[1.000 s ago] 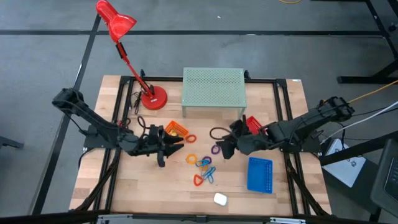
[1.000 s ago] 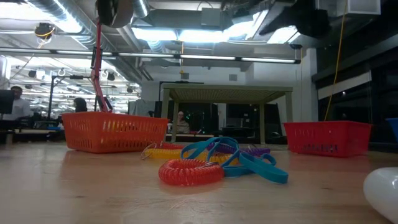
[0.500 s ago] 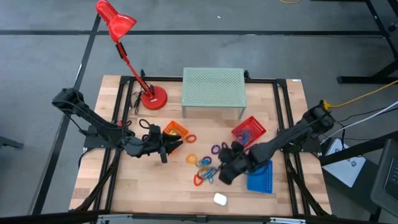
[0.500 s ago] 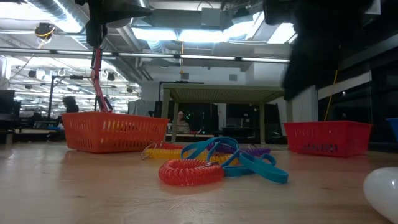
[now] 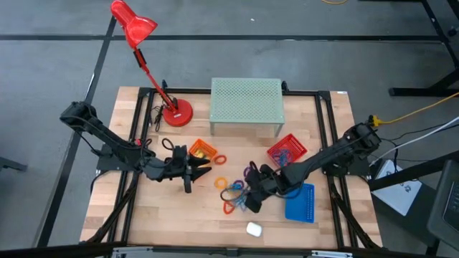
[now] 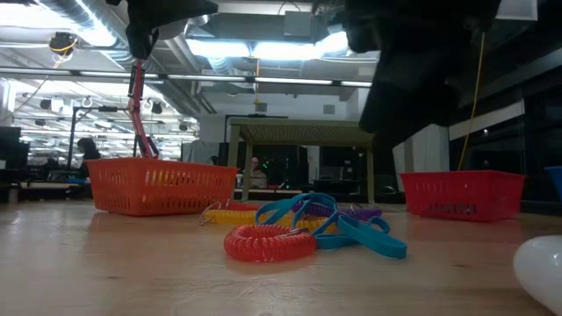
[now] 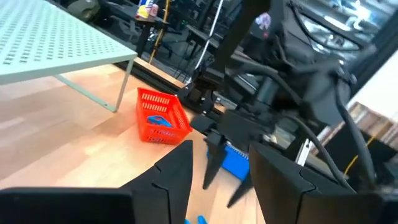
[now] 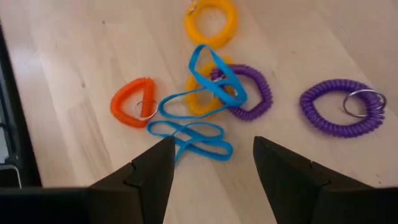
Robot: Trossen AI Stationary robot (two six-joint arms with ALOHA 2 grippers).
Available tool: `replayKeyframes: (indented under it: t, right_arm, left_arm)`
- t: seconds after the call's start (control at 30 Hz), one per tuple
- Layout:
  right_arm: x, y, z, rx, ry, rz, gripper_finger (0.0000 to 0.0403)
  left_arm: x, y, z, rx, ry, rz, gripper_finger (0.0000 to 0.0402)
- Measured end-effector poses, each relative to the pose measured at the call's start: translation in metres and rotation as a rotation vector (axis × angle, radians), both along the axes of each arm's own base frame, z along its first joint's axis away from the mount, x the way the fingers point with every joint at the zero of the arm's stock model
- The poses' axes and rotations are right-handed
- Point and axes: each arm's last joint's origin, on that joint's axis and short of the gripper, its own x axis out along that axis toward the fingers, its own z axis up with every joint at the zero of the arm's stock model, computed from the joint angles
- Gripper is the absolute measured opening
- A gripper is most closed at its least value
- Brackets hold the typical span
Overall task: Pick & Place Office Desk Supplies
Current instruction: Put the blue rubber band into the red bin
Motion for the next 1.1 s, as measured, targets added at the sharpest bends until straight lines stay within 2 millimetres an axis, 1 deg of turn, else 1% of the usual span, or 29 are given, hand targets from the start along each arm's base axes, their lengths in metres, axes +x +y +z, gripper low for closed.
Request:
replayKeyframes:
  t: [0.13, 0.2, 0.27, 0.43, 0.53, 0.63, 0.77, 0.87, 0.93, 1.1]
  right_arm:
    - [0.004, -0.009, -0.005, 0.062, 0.044, -0.045, 0.0198]
    - [0.009, -0.011, -0.007, 0.107, 0.044, -0.041, 0.0194]
    - [0.009, -0.013, -0.011, 0.139, 0.082, -0.045, 0.0194]
    - [0.017, -0.010, -0.031, 0.153, 0.109, -0.053, 0.0203]
    - [0.018, -0.008, -0.045, 0.158, 0.153, -0.043, 0.0205]
    - [0.019, -0.008, -0.052, 0.158, 0.175, -0.053, 0.0205]
    - [0.019, -0.008, -0.052, 0.147, 0.173, -0.055, 0.0206]
    - [0.019, -0.008, -0.052, 0.141, 0.166, -0.059, 0.0206]
    - [0.019, -0.008, -0.052, 0.138, 0.163, -0.061, 0.0206]
    - [0.019, -0.009, -0.052, 0.133, 0.159, -0.069, 0.0206]
  left_arm:
    - [0.000, -0.001, 0.001, 0.014, -0.009, -0.042, 0.0152]
    - [0.000, -0.001, 0.002, 0.011, -0.012, -0.046, 0.0152]
    - [0.000, -0.002, 0.002, 0.009, -0.014, -0.056, 0.0152]
    - [0.000, -0.003, 0.002, 0.026, -0.013, -0.099, 0.0152]
    - [-0.003, -0.004, 0.001, 0.066, 0.007, -0.041, 0.0152]
    - [-0.010, -0.001, 0.004, 0.076, 0.032, 0.030, 0.0152]
    - [-0.020, 0.000, -0.001, 0.097, 0.108, 0.045, 0.0152]
    - [-0.029, 0.001, 0.001, 0.070, 0.074, 0.031, 0.0152]
    - [-0.037, 0.004, -0.006, 0.051, 0.048, 0.016, 0.0152]
    - [-0.060, 0.015, -0.031, -0.033, -0.052, -0.027, 0.0152]
